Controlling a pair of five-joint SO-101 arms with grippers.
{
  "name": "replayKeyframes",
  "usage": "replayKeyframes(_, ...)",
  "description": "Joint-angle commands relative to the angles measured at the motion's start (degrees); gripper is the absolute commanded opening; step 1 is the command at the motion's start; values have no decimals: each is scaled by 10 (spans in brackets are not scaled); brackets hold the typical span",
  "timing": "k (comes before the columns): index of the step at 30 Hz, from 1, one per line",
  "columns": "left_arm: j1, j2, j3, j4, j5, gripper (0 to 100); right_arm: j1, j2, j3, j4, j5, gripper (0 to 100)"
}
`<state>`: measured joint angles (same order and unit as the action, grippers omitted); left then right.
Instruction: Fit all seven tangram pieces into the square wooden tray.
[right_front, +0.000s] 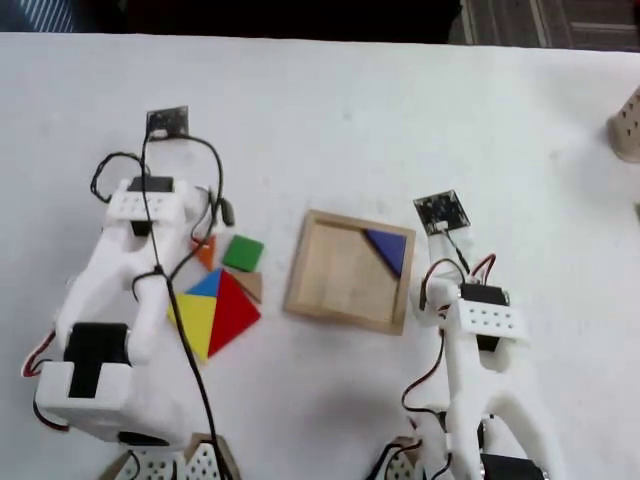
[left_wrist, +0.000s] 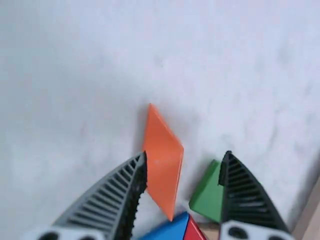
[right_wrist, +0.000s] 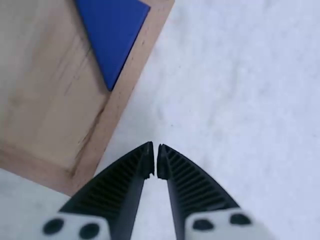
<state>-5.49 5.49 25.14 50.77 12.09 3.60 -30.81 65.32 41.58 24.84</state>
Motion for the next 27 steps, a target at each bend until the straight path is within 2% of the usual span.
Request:
replayKeyframes(1,-11,-31,-1,-12,-12,241,-2,-17,-4,7,8,21)
replayKeyframes(6,-14,-23,2,-10,-82,238,-1,-17,-4,7,8,21)
replayKeyframes(11,-10,69,-32,18,-91,238,-1,-17,-4,7,8,21)
replayKeyframes(14,-13,121,-99,75,-122,238,-1,-17,-4,7,8,21)
replayKeyframes(17,-14,160,-149,119,-121,238,-1,-17,-4,7,8,21)
replayKeyframes(21,-14,179,-176,137,-120,235,-1,-17,-4,7,8,20)
replayKeyframes(23,-14,178,-175,134,-107,197,-1,-17,-4,7,8,20)
replayKeyframes(27,-14,176,-178,134,-103,11,-1,-17,-4,7,8,21)
